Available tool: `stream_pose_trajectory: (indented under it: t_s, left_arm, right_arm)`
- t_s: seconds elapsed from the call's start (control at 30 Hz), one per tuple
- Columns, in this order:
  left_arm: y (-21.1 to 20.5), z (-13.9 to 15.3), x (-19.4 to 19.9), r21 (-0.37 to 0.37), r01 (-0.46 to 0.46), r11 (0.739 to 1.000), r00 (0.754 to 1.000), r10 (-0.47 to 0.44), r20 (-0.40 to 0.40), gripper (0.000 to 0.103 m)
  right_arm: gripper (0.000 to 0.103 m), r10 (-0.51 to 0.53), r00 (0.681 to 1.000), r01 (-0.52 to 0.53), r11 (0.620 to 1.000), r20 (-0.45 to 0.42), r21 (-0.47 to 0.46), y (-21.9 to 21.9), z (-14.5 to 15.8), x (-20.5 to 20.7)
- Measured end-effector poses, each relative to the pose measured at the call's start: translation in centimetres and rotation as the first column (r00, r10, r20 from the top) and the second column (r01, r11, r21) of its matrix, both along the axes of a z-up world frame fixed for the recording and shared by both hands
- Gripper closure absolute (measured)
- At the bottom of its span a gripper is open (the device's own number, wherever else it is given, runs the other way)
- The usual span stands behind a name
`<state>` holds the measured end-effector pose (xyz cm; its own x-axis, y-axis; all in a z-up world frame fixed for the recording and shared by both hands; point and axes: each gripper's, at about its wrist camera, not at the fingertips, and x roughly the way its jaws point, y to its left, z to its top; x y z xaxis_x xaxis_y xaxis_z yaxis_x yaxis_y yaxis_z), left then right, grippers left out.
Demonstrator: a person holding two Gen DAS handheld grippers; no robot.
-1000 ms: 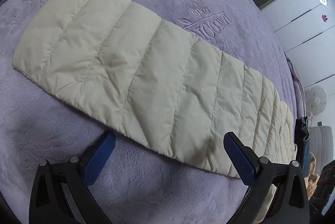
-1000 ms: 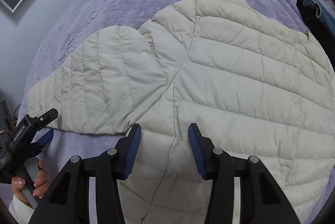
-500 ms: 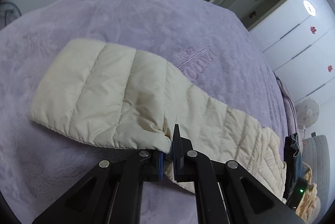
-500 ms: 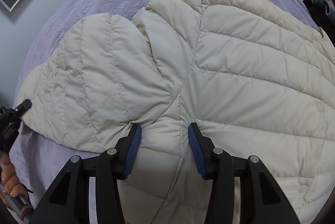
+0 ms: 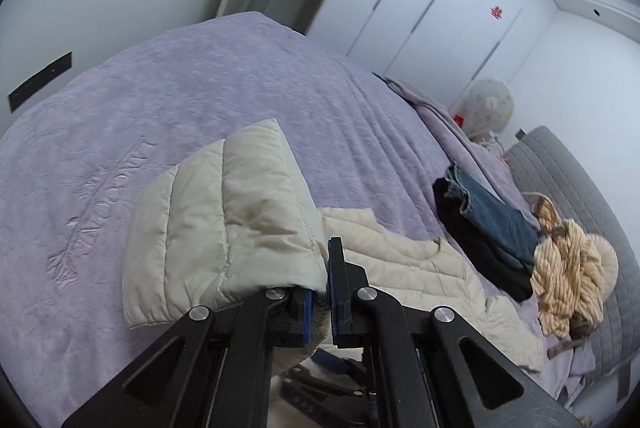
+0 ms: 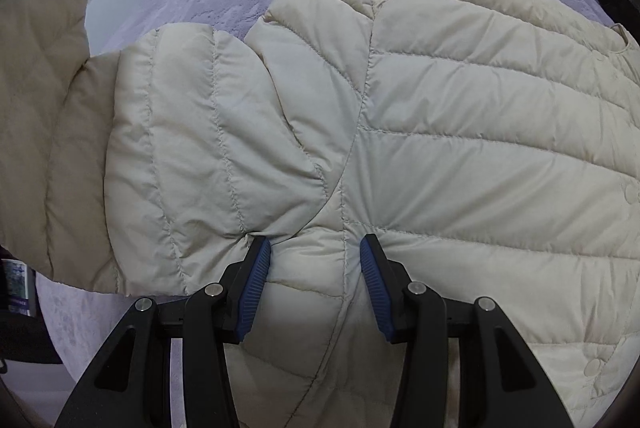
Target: Fold large clothes
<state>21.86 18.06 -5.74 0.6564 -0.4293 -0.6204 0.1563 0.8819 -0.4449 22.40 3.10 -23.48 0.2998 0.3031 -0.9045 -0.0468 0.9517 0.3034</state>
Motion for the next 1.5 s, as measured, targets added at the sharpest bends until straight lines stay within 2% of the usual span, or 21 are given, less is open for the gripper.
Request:
stream_pose_trajectory:
  t_s: [0.13,0.2,0.27,0.43,0.57,0.63,0.7,0.77,0.83,0.9,1.0,1.03,1.07,1.1,1.13,1.23,1.33,1.4,1.5]
  left_arm:
    - [-5.2,-0.4,0.4,0.055,0.087,0.995,0.996,-0.086,-0.016,0.096]
    - [-8.1,-1.5,0.5,0.087,0.134,0.987,0.991,-0.131,-0.037,0.096]
    - [-11.1,-3.2,0.6,0.152,0.182,0.971,0.983,-0.174,-0.063,0.096]
    - [-17.4,-7.8,0.0,0.294,0.302,0.907,0.951,-0.266,-0.156,0.095]
    - [-21.3,-11.3,-0.6,0.366,0.388,0.846,0.916,-0.311,-0.251,0.095]
    - [-22.3,-12.2,-1.2,0.416,0.399,0.817,0.913,-0.314,-0.261,0.095]
    - [-22.6,-12.3,-1.8,0.445,0.402,0.8,0.913,-0.31,-0.266,0.095]
    - [-22.4,-12.1,-2.4,0.453,0.399,0.797,0.914,-0.31,-0.26,0.095]
    - [-22.3,-11.9,-2.6,0.456,0.389,0.801,0.919,-0.301,-0.255,0.095]
    - [-21.7,-11.8,-2.6,0.45,0.388,0.804,0.918,-0.292,-0.27,0.095]
    - [-21.0,-11.6,-2.6,0.442,0.386,0.81,0.917,-0.284,-0.28,0.095]
    - [-20.8,-11.5,-2.6,0.444,0.381,0.811,0.919,-0.28,-0.277,0.082]
    - [-20.6,-11.5,-2.7,0.448,0.377,0.811,0.92,-0.274,-0.279,0.024]
    - [-20.4,-11.6,-2.8,0.465,0.36,0.809,0.927,-0.251,-0.28,0.0]
    - [-20.3,-11.4,-2.9,0.481,0.331,0.812,0.939,-0.237,-0.247,0.001]
    - [-20.0,-11.8,-3.0,0.483,0.341,0.807,0.936,-0.24,-0.259,0.001]
    - [-19.1,-11.8,-3.1,0.498,0.308,0.811,0.947,-0.212,-0.242,0.001]
    - [-17.5,-10.9,-3.2,0.5,0.253,0.828,0.964,-0.173,-0.203,0.001]
    - [-13.7,-9.1,-3.2,0.487,0.137,0.863,0.987,-0.075,-0.145,0.001]
  right_arm:
    - [0.054,-0.095,0.995,0.096,0.986,-0.014,0.138,-5.1,1.5,-0.9]
    - [0.054,-0.16,0.987,0.157,0.976,0.006,0.15,-8.7,2.6,-2.1]
    - [0.054,-0.224,0.974,0.218,0.967,0.026,0.133,-12.4,3.4,-3.3]
    - [0.052,-0.334,0.941,0.33,0.941,0.05,0.082,-20.3,4.4,-6.4]
    - [0.052,-0.38,0.924,0.378,0.923,0.03,0.067,-23.9,3.9,-8.3]
    - [0.052,-0.388,0.921,0.386,0.92,0.019,0.074,-25.0,3.6,-9.0]
    - [0.052,-0.395,0.918,0.393,0.915,0.013,0.088,-25.3,3.6,-9.4]
    - [0.05,-0.405,0.914,0.402,0.909,0.004,0.11,-25.6,3.8,-9.6]
    - [0.038,-0.409,0.912,0.406,0.906,0.002,0.123,-25.9,4.4,-10.2]
    - [0.034,-0.404,0.915,0.4,0.909,0.006,0.12,-26.1,4.6,-10.3]
    - [0.033,-0.387,0.922,0.384,0.918,0.006,0.103,-26.0,4.6,-10.1]
    - [0.033,-0.383,0.924,0.381,0.919,0.004,0.097,-26.1,4.5,-10.2]
    - [0.033,-0.382,0.924,0.38,0.92,0.002,0.092,-26.1,4.4,-10.2]
    - [0.033,-0.381,0.924,0.38,0.921,0.0,0.088,-26.2,4.3,-9.8]
    - [0.033,-0.382,0.924,0.381,0.921,-0.003,0.082,-26.1,4.2,-9.7]
    - [0.033,-0.387,0.922,0.387,0.92,-0.011,0.068,-25.4,3.5,-8.9]
    - [0.033,-0.381,0.925,0.381,0.924,-0.009,0.046,-25.0,3.8,-8.6]
    - [0.033,-0.371,0.929,0.371,0.929,0.002,0.018,-24.4,4.3,-8.3]
    - [0.02,-0.324,0.945,0.325,0.946,0.047,-0.007,-22.7,6.0,-7.7]
